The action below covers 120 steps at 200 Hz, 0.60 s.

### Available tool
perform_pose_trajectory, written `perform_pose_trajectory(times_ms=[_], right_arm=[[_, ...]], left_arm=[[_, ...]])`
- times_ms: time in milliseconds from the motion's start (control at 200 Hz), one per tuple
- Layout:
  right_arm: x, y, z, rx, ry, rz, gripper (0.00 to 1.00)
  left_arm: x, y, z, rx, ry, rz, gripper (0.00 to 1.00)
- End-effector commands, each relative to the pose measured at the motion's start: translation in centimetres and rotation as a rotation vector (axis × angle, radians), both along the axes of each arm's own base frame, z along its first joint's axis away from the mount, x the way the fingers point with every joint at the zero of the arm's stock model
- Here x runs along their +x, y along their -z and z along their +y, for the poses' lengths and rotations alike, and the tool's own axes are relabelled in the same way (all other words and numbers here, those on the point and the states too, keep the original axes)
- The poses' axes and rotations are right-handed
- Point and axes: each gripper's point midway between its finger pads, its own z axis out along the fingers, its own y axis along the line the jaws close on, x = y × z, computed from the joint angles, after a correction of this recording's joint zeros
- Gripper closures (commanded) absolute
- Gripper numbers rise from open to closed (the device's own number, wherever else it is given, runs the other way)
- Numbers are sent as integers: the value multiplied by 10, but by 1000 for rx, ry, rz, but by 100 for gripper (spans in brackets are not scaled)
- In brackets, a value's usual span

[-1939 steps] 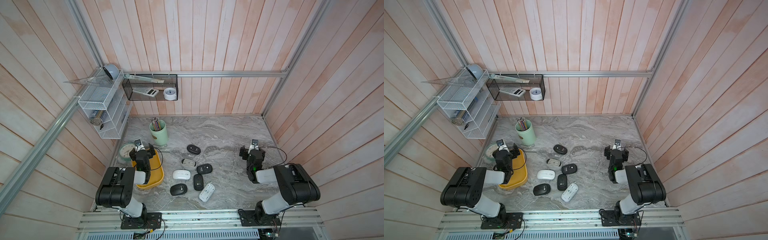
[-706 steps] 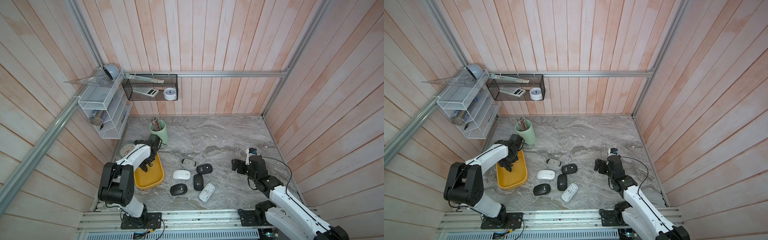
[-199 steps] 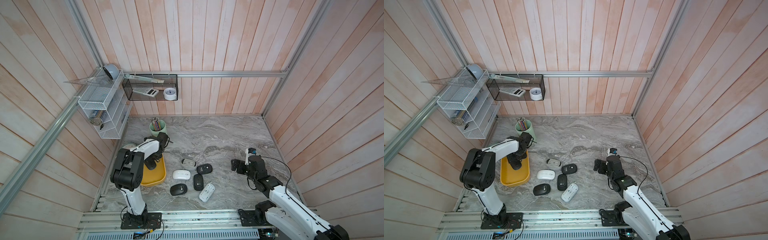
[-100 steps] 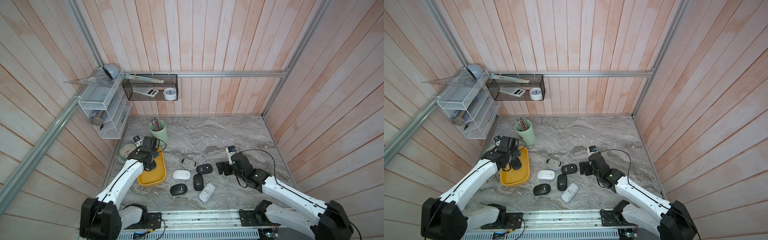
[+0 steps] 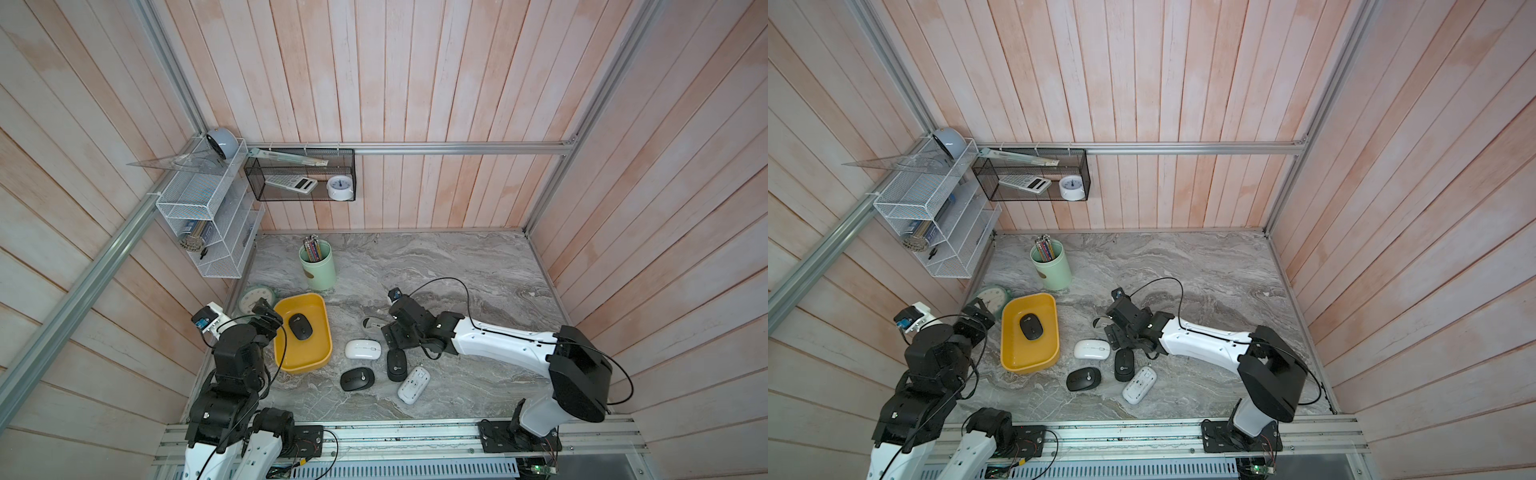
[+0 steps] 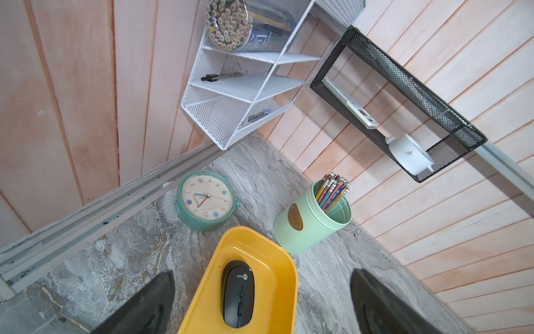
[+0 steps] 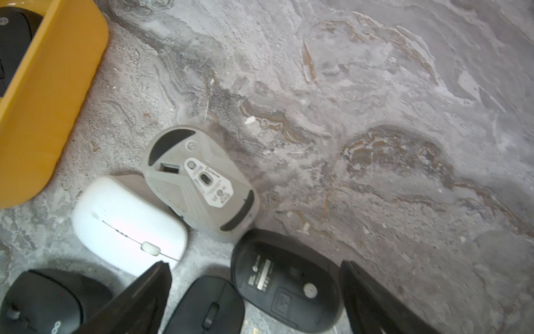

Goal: Put the mouse in the storage box
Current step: Pick up the mouse from the center of the board.

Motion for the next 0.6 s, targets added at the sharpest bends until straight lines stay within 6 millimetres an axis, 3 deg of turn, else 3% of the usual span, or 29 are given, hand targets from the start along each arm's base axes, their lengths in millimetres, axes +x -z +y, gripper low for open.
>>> perform_pose_trajectory(times_ms=[0,230,405,595], right_arm=[[-6,14,5,-133,-33,72,4],[-5,35,37,-257,-81,149,7],[2,40,51,-275,-76,158,7],[8,58,52,-366,-54,182,10]], left_arm=[[-16,-3,14,30,-70,20,0],[-41,-37,27,83,-113,-45,0],[-50,-39,32,108,-134,-53,0],[-48,-42,31,111,-128,-59,0]])
